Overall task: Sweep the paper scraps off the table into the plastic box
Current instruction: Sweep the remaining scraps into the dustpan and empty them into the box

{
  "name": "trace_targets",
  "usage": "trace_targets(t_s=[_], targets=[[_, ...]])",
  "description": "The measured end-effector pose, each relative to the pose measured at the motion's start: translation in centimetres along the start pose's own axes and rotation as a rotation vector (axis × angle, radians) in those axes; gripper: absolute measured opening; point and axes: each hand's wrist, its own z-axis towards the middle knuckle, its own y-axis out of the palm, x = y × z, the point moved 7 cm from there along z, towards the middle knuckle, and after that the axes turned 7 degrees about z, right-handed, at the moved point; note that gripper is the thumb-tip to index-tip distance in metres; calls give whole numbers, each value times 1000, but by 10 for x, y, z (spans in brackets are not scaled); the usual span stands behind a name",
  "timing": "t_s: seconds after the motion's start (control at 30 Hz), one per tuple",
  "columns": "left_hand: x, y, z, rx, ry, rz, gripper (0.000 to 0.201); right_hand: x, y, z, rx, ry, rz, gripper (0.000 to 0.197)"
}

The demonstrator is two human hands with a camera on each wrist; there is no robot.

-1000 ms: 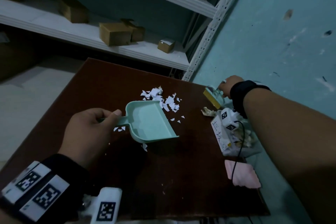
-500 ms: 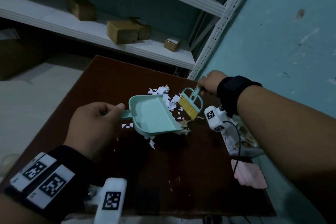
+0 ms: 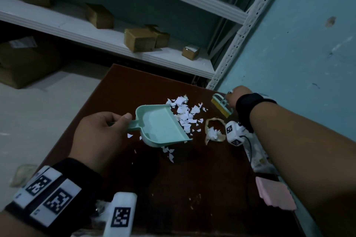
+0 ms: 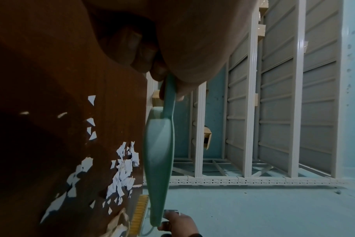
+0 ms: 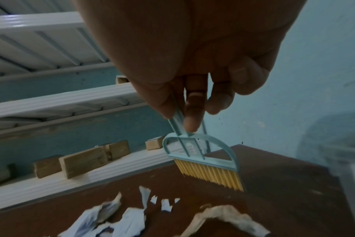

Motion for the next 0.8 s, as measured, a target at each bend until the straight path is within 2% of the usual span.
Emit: trace_targets(t_s=[0.07,0.17,0.23,0.4,0.47,0.63,0.8], targets=[[1,1,1,-4,-6,-1,35,-21,11,-12,-39,-47,-78,38],[1,1,3,1,-20,-2,35,-51,24,-32,-78,-173,-186,33],[0,-1,4,4,-28,-8,34,-62,28,-47,-84,-237,-184,34],[4,-4,2,-3,-23,-23,32,-62,29,-92,-165,-359,-147,35],[6,-6,2,-4,-27,-21,32,-61,21,-104,-154,-388,-151,36],[7,-8,4,14,-29,-20,31,-59,-10,-74,-10,-318,-124,30],[3,-6,8,15,-38,-14,32,-56,6,-13,11,-149,-132,35]])
